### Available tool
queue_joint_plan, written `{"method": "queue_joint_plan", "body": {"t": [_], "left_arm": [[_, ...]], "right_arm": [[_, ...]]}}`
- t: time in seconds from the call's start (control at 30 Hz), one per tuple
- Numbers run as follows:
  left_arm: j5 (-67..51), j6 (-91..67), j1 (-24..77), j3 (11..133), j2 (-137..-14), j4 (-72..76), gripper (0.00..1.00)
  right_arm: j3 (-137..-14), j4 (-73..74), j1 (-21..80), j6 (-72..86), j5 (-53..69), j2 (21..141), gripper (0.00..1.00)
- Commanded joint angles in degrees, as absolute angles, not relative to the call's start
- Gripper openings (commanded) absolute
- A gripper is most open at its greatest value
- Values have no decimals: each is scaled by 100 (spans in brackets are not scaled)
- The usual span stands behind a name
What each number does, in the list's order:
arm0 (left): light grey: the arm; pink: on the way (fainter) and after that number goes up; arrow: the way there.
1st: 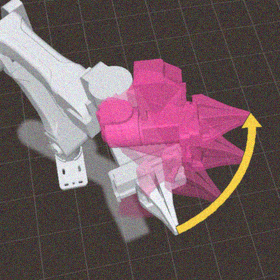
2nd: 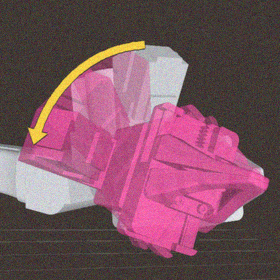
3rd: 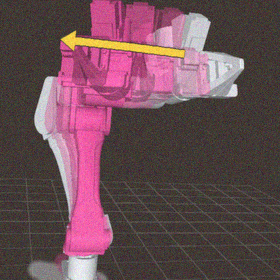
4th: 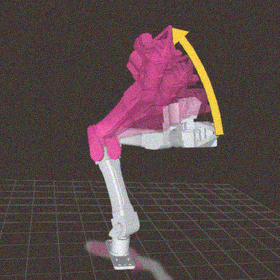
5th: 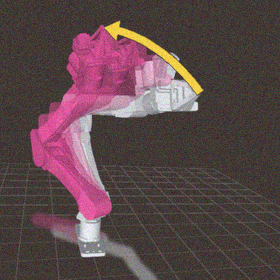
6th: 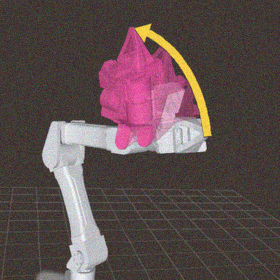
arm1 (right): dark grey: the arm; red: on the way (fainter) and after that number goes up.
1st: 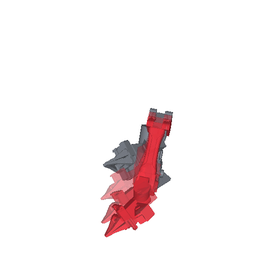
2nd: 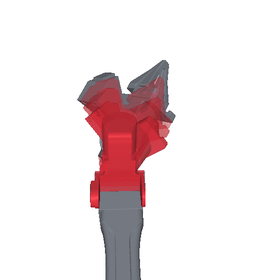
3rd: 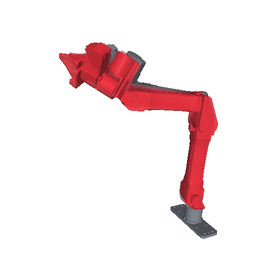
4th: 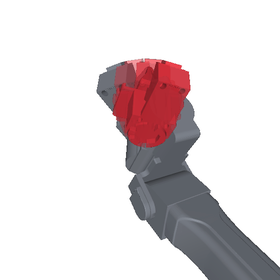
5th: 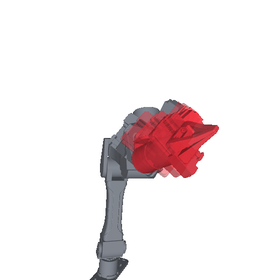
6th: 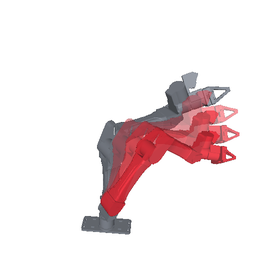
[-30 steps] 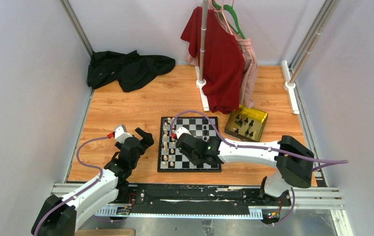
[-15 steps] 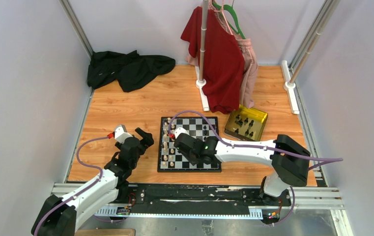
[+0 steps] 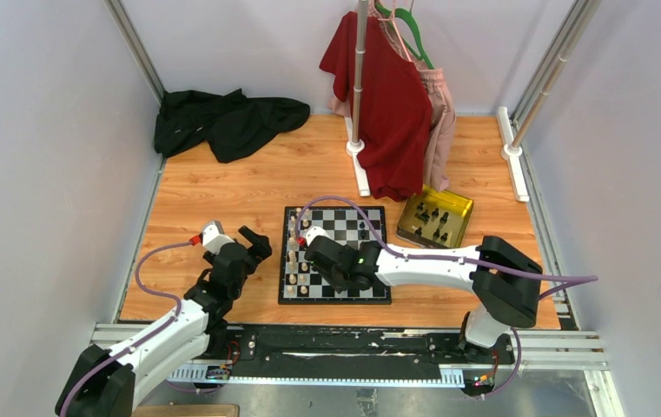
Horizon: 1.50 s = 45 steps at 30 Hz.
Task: Set up the chess pieces on the board
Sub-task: Pick up the chess piece from the chessboard.
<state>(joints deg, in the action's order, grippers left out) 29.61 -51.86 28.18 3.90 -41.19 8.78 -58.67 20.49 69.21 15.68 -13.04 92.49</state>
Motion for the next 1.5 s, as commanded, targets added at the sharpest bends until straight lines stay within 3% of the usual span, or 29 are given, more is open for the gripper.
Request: {"method": "queue_joint_plan", "body": {"t": [0.0, 1.13, 1.47], "left_arm": [[3099, -5150, 2777, 298, -4052, 869, 100], [3129, -5159, 2777, 271, -4190, 949, 100], [3109, -5150, 2777, 289, -4184, 948, 100]], "right_arm": [[-6038, 1943, 6905, 1588, -1220, 9312, 30], [-5814, 1600, 6557, 1574, -956, 9517, 27], [-5788, 1642, 6548, 1598, -923, 9461, 7]]}}
